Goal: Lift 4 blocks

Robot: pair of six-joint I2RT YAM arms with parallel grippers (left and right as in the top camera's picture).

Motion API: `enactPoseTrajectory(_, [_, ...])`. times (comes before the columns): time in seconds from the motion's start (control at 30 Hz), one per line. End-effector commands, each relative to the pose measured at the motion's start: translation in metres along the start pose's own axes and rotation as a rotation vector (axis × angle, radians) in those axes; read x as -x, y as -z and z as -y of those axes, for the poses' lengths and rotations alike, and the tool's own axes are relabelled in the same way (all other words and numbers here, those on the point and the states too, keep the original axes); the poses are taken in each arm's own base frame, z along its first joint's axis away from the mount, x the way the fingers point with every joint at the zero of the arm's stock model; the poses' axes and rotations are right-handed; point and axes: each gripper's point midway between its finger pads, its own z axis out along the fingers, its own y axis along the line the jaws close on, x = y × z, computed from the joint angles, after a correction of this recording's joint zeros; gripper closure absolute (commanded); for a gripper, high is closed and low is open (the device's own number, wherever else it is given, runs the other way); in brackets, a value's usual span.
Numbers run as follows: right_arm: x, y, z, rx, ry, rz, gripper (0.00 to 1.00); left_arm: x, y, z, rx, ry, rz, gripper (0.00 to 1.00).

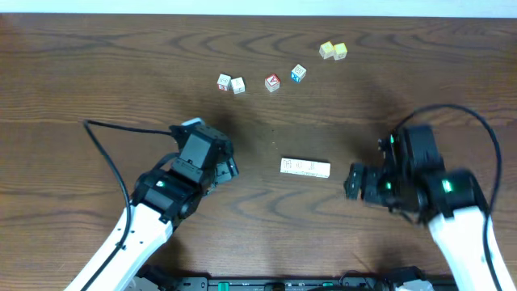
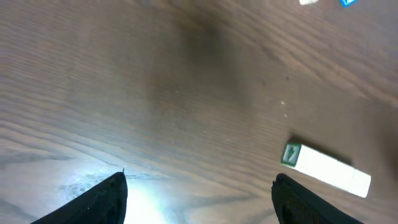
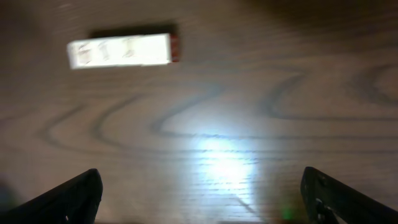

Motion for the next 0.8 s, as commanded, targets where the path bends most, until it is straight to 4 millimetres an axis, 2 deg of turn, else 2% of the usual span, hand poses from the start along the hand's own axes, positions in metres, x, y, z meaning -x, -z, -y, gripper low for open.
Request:
enactPoseTrajectory(0.0, [-0.016, 0.008, -0.003, 0.033, 0.019, 0.041, 0.01, 0.010, 0.004, -0.002, 0.014, 0.008, 0.032, 0.25])
enactPoseTrajectory(0.27, [-0.039, 0.016, 0.006, 0.059, -0.112, 0.075, 0.01, 0.009, 0.003, -0.002, 0.016, 0.008, 0.030, 0.25])
enactPoseTrajectory(0.77, [-0.038, 0.017, 0.007, 0.059, -0.127, 0.078, 0.01, 0.009, 0.003, -0.002, 0.016, 0.008, 0.030, 0.24])
